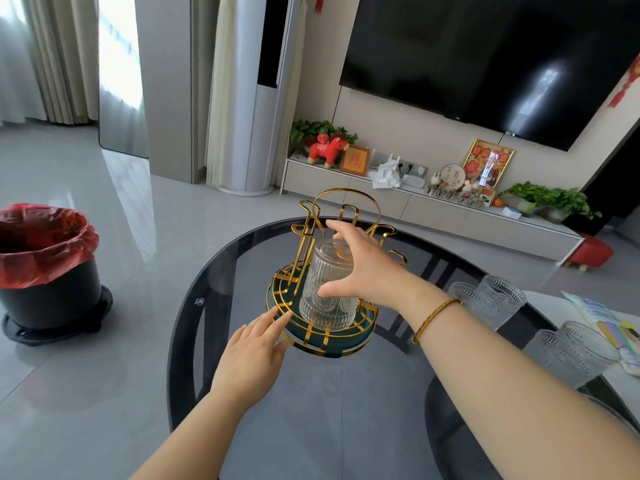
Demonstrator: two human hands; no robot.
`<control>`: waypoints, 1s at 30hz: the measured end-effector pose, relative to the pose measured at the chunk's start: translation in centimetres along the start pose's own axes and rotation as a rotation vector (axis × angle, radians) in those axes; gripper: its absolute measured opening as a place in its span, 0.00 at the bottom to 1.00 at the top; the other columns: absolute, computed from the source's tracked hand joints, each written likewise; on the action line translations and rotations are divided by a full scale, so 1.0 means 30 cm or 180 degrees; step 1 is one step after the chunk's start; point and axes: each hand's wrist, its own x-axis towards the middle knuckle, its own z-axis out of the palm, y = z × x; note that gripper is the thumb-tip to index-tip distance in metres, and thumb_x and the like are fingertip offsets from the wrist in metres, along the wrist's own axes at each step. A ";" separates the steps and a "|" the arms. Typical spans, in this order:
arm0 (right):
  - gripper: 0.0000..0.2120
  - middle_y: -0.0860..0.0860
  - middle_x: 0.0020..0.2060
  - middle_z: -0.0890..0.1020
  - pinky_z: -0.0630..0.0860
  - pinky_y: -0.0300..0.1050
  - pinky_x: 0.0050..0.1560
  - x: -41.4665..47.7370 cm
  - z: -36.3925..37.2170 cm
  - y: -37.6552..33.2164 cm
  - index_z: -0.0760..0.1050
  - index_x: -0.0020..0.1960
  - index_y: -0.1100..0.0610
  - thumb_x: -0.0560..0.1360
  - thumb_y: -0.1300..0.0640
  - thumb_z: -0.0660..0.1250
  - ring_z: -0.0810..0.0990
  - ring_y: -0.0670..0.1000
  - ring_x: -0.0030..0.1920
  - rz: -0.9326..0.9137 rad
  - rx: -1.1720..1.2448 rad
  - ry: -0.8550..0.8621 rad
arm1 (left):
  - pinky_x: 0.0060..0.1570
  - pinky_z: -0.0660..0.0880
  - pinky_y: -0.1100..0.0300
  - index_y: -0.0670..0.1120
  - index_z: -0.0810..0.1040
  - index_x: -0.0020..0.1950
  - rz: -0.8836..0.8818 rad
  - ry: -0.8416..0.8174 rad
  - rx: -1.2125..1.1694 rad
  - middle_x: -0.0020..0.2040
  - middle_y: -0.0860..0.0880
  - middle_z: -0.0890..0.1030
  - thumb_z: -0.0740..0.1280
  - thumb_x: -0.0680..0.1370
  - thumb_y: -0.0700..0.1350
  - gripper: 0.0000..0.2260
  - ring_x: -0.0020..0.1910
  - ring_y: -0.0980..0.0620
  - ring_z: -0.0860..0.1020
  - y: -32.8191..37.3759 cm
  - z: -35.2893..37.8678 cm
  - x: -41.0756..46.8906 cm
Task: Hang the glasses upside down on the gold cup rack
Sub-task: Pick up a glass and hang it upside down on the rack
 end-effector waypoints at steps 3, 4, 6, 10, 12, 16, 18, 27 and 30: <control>0.44 0.50 0.69 0.63 0.62 0.51 0.65 -0.014 0.017 0.010 0.53 0.70 0.48 0.62 0.54 0.75 0.57 0.52 0.69 -0.0068 0.0086 0.0213 | 0.74 0.51 0.54 0.56 0.51 0.72 0.0008 -0.0013 0.0015 0.76 0.53 0.53 0.51 0.80 0.50 0.21 0.75 0.51 0.54 0.001 -0.001 0.000; 0.44 0.50 0.69 0.63 0.62 0.51 0.65 -0.017 0.018 0.013 0.53 0.70 0.48 0.62 0.54 0.75 0.57 0.51 0.69 -0.0073 0.0098 0.0227 | 0.74 0.51 0.54 0.56 0.51 0.72 0.0011 -0.0013 0.0019 0.76 0.53 0.53 0.51 0.80 0.50 0.21 0.74 0.51 0.54 0.000 -0.001 -0.001; 0.44 0.49 0.69 0.63 0.62 0.51 0.65 -0.021 0.018 0.020 0.53 0.70 0.48 0.62 0.54 0.75 0.58 0.52 0.69 -0.0062 0.0128 0.0222 | 0.74 0.51 0.54 0.56 0.51 0.72 0.0004 -0.0012 0.0017 0.76 0.53 0.53 0.51 0.80 0.50 0.21 0.74 0.51 0.54 0.001 -0.002 -0.001; 0.44 0.50 0.69 0.63 0.64 0.52 0.65 -0.022 0.011 0.026 0.52 0.70 0.47 0.63 0.53 0.75 0.59 0.53 0.68 0.0010 0.0169 0.0166 | 0.74 0.51 0.53 0.56 0.51 0.72 -0.0008 -0.0016 0.0021 0.76 0.52 0.54 0.52 0.80 0.50 0.21 0.74 0.50 0.55 0.005 -0.005 -0.003; 0.43 0.50 0.69 0.62 0.63 0.52 0.65 -0.021 0.008 0.027 0.52 0.70 0.47 0.63 0.53 0.74 0.59 0.53 0.69 0.0011 0.0145 0.0124 | 0.74 0.52 0.53 0.56 0.51 0.72 -0.0013 -0.0019 0.0027 0.76 0.53 0.54 0.52 0.80 0.50 0.21 0.74 0.50 0.56 0.006 -0.005 -0.003; 0.42 0.50 0.70 0.62 0.63 0.52 0.65 -0.020 0.006 0.026 0.53 0.70 0.48 0.63 0.53 0.74 0.58 0.53 0.69 -0.0003 0.0145 0.0105 | 0.74 0.52 0.52 0.56 0.52 0.72 -0.0045 -0.0011 0.0015 0.76 0.53 0.54 0.52 0.80 0.50 0.21 0.74 0.50 0.56 0.008 -0.006 -0.003; 0.42 0.50 0.70 0.62 0.63 0.52 0.65 -0.020 0.005 0.024 0.53 0.70 0.47 0.63 0.52 0.74 0.58 0.52 0.69 -0.0011 0.0153 0.0119 | 0.74 0.52 0.52 0.56 0.52 0.72 -0.0051 0.0002 -0.0013 0.76 0.52 0.55 0.53 0.80 0.50 0.21 0.74 0.50 0.56 0.008 -0.006 -0.003; 0.45 0.45 0.72 0.54 0.55 0.47 0.67 -0.111 -0.066 0.023 0.49 0.71 0.44 0.63 0.49 0.73 0.51 0.47 0.71 -0.0247 0.0139 0.0429 | 0.71 0.60 0.53 0.51 0.57 0.72 0.0066 0.0213 0.0013 0.72 0.49 0.64 0.57 0.78 0.51 0.22 0.71 0.49 0.62 0.029 -0.010 -0.021; 0.43 0.42 0.71 0.55 0.53 0.41 0.63 -0.203 -0.128 0.054 0.50 0.70 0.43 0.64 0.49 0.72 0.52 0.40 0.67 -0.0346 -0.0076 0.0517 | 0.64 0.69 0.47 0.45 0.70 0.65 0.0177 0.0540 -0.0109 0.64 0.44 0.74 0.64 0.76 0.45 0.18 0.63 0.43 0.72 0.050 -0.019 -0.046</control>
